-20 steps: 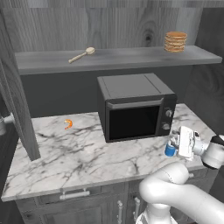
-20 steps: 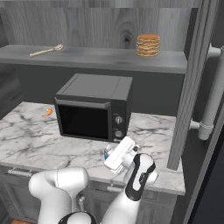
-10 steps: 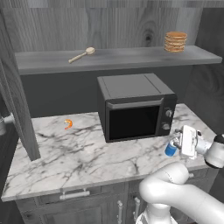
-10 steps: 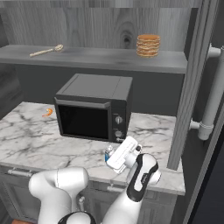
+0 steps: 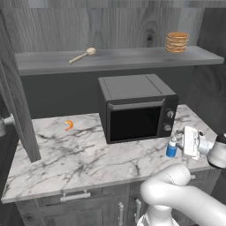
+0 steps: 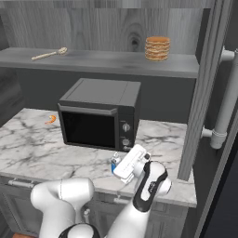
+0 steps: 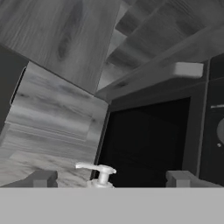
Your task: Pick the dish brush and soap dispenser from the cabinet and place them on the counter.
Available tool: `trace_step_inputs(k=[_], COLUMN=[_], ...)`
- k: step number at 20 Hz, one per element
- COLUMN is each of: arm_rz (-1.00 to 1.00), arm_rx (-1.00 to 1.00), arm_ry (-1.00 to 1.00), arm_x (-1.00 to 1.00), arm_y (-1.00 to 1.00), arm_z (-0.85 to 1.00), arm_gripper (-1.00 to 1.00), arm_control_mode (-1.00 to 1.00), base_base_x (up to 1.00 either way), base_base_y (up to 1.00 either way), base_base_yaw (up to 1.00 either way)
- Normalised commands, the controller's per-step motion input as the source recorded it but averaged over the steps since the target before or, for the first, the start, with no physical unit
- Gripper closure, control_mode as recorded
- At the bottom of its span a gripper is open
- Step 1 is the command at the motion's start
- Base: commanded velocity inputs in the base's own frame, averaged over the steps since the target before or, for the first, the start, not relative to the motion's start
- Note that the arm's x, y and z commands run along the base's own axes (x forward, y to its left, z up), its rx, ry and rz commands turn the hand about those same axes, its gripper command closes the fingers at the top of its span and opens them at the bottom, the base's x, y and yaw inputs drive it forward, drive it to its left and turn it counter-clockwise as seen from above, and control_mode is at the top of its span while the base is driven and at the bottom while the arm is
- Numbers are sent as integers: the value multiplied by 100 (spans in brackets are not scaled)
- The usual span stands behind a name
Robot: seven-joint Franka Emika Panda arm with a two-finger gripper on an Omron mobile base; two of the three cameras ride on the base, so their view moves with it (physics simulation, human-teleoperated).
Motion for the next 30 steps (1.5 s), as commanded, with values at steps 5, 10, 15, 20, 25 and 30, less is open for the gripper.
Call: trace_step_inputs(k=[5, 10, 15, 20, 25, 30], arm_rz=[-1, -3, -3, -1, -1, -2], arm_rx=[-3, -4, -4, -3, -6, -9], arm_ry=[11, 12, 7, 2, 4, 3], arm_x=[0, -9, -26, -29, -23, -19], arm_y=[9, 2, 0, 0, 12, 35], arm_z=[1, 21, 35, 31, 30, 32], arm_gripper=[-100, -100, -100, -100, -100, -100], arm_control_mode=[-100, -100, -100, -100, -100, -100], base_base_x=[0, 0, 0, 0, 0, 0], base_base_y=[0, 0, 0, 0, 0, 0], base_base_yaw=[0, 0, 0, 0, 0, 0])
